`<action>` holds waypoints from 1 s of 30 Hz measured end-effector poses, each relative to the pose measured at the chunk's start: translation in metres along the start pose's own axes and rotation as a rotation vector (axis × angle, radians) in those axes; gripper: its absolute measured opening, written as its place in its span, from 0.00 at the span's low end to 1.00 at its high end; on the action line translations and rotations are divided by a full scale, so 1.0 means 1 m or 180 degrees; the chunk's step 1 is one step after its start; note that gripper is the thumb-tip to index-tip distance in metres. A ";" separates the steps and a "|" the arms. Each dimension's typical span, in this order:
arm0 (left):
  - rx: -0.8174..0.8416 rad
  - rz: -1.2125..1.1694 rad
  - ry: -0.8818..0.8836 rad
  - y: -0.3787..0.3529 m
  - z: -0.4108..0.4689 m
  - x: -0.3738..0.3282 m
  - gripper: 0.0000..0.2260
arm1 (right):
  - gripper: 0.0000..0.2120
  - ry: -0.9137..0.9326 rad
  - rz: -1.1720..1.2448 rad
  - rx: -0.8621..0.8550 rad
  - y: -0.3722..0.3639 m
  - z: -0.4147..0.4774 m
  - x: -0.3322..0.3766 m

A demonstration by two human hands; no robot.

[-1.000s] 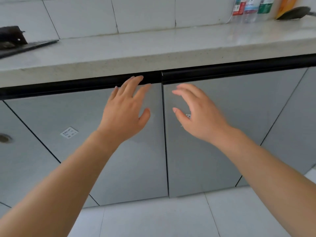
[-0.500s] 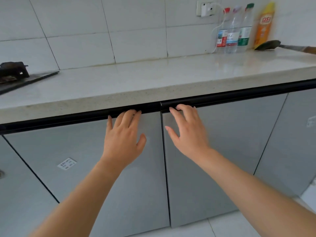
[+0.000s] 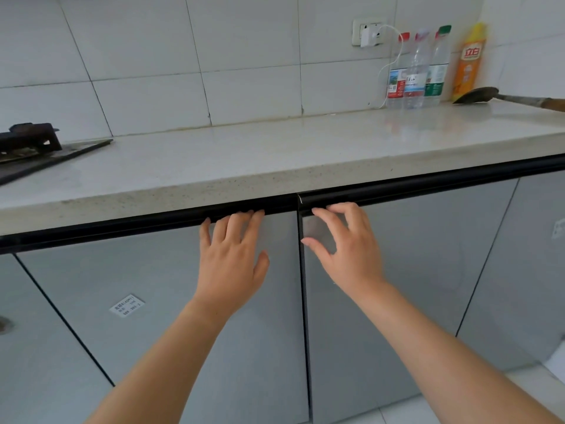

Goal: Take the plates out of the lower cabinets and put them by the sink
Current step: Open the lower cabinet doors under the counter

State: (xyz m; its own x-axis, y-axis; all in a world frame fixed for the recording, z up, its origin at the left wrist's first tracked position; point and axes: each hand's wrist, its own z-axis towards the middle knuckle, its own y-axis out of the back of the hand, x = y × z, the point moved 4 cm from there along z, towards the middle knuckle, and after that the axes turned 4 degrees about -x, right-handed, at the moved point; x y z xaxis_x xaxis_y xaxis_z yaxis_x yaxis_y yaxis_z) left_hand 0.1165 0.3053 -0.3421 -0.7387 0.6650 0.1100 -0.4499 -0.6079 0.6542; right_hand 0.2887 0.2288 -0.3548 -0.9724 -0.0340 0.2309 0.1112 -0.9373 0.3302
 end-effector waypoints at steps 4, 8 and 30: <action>0.0090 -0.0021 -0.0067 0.003 0.000 0.002 0.28 | 0.20 0.0032 0.0108 -0.0026 0.012 -0.007 0.001; 0.0187 -0.0021 -0.0235 0.008 0.002 0.006 0.30 | 0.20 0.0052 0.0183 0.0041 0.027 -0.012 0.003; 0.0435 -0.0752 -0.0475 0.005 -0.012 0.011 0.28 | 0.21 -0.0233 0.0152 0.0040 0.084 -0.033 0.025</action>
State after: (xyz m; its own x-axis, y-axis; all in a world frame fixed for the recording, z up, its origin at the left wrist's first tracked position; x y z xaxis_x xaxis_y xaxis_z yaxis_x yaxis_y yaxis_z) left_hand 0.0998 0.3042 -0.3468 -0.5353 0.8435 0.0450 -0.5211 -0.3717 0.7683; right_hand 0.2673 0.1377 -0.3518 -0.9484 -0.0526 0.3128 0.1600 -0.9308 0.3287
